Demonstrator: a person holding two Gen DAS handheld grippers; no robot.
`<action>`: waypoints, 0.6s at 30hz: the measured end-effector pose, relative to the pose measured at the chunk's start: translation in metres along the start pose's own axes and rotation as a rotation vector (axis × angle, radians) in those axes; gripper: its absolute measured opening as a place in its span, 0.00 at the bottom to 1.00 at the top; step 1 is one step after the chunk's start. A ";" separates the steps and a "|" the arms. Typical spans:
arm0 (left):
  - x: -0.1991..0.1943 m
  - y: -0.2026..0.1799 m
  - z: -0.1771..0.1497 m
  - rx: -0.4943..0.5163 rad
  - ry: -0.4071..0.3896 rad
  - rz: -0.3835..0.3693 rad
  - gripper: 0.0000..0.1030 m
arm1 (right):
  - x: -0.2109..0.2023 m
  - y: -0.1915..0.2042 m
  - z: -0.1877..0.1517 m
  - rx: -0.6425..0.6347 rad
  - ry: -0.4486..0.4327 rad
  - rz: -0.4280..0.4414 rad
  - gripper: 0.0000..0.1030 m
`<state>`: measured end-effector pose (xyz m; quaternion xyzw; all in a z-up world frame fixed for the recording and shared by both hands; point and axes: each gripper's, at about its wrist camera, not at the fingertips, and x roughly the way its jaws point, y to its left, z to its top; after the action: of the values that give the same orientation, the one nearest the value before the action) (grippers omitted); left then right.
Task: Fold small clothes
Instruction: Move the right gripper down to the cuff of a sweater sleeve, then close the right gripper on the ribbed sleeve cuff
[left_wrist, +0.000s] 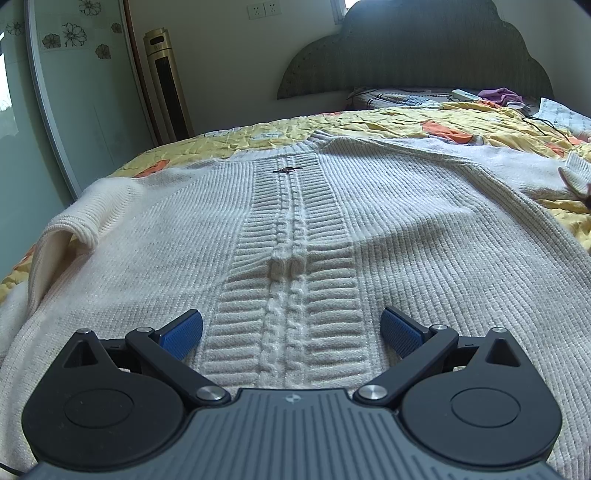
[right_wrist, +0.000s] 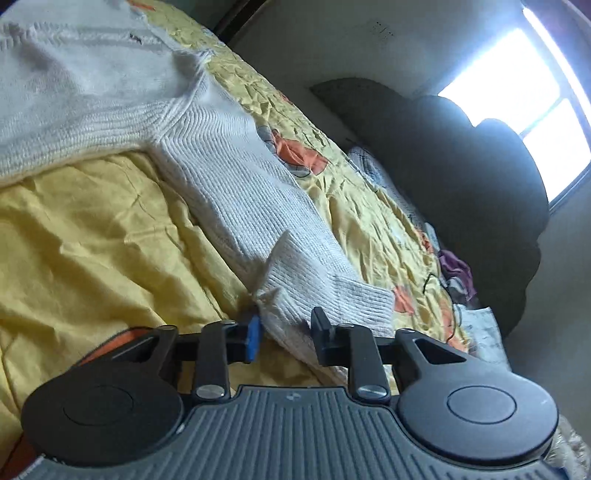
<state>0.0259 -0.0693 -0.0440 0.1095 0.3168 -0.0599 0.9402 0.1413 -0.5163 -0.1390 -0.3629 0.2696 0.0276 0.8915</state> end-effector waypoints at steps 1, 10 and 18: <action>0.000 0.000 0.000 0.000 0.000 0.000 1.00 | -0.002 -0.006 0.000 0.051 -0.014 0.009 0.15; 0.000 0.001 -0.001 -0.003 0.002 -0.002 1.00 | -0.005 -0.130 -0.069 0.881 -0.086 -0.110 0.09; 0.001 0.001 -0.001 -0.003 0.002 -0.002 1.00 | -0.008 -0.153 -0.177 1.438 0.008 -0.177 0.64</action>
<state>0.0268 -0.0683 -0.0450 0.1077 0.3181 -0.0603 0.9400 0.0904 -0.7442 -0.1427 0.2928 0.1938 -0.2304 0.9075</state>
